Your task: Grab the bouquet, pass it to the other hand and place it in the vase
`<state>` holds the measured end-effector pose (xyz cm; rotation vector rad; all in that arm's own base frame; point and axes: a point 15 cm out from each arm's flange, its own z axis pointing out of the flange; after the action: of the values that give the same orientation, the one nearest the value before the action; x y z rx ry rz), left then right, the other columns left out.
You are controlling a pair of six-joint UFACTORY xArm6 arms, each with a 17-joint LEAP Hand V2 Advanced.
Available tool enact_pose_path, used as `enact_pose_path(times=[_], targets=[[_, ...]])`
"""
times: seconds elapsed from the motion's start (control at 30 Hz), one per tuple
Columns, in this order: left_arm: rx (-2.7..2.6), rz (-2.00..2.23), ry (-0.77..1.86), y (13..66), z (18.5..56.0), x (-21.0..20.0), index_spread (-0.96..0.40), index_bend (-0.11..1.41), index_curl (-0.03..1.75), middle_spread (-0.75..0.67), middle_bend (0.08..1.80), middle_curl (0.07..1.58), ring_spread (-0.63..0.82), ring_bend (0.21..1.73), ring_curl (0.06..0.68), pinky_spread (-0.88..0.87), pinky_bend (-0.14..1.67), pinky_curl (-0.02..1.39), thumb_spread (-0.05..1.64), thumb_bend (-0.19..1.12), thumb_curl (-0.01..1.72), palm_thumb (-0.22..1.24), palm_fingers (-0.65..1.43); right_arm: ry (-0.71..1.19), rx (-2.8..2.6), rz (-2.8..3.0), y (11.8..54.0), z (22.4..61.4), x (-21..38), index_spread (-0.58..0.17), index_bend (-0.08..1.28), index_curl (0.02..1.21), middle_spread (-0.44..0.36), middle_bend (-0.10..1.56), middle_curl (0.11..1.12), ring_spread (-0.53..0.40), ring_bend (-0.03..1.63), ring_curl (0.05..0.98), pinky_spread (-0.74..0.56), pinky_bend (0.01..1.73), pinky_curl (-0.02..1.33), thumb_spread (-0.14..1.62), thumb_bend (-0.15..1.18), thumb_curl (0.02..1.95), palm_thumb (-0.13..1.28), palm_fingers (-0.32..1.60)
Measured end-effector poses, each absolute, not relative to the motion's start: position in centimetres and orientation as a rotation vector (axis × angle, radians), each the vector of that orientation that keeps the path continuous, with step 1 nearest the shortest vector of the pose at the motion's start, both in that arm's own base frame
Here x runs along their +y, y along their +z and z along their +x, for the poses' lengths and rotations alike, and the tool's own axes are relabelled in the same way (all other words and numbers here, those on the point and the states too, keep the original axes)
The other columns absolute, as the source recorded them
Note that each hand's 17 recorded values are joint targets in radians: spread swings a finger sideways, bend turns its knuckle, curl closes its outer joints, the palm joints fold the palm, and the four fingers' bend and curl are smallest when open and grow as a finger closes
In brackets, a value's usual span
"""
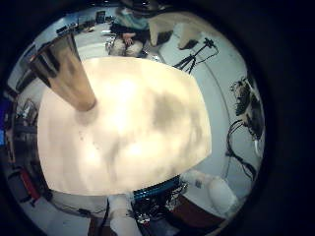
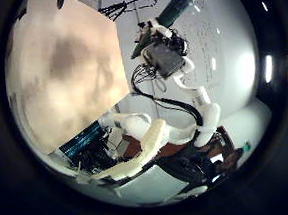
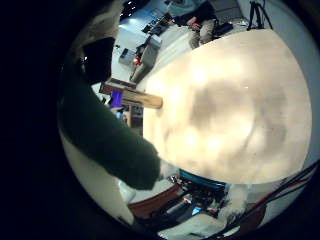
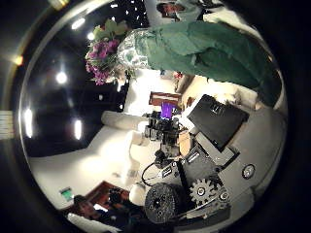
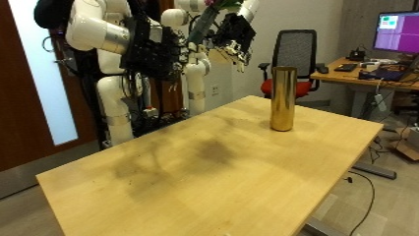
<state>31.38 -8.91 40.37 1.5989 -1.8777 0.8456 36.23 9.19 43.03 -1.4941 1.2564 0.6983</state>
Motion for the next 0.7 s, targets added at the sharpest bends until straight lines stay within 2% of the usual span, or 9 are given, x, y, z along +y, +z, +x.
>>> enact_pose_path(times=[0.3, 0.7], targets=[[-1.715, 1.454, 1.023, 42.5, 33.3, -9.7, 0.23, 0.16, 0.31, 0.49, 0.2, 0.29, 0.57, 0.56, 0.199, 0.56, 0.35, 0.31, 0.81, -0.04, 0.31, 0.19, 0.15, 0.795, 1.101, -1.556, 40.5, 35.8, 11.0, -0.245, 1.08, 0.95, -0.112, 1.35, 0.75, -0.185, 1.44, 0.657, -0.24, 1.06, 1.1, 0.21, -0.02, 0.95, 1.18, 1.13], [-1.568, 1.288, 1.113, 44.1, 35.5, -10.8, 0.25, 0.16, 0.29, 0.49, 0.2, 0.31, 0.56, 0.58, 0.2, 0.55, 0.35, 0.3, 0.79, -0.04, 0.32, 0.19, 0.12, 0.909, 1.015, -1.599, 38.6, 35.1, 14.2, -0.243, 1.08, 0.95, -0.112, 1.35, 0.75, -0.186, 1.44, 0.657, -0.25, 1.04, 1.12, 0.21, -0.02, 0.95, 1.17, 1.13]])
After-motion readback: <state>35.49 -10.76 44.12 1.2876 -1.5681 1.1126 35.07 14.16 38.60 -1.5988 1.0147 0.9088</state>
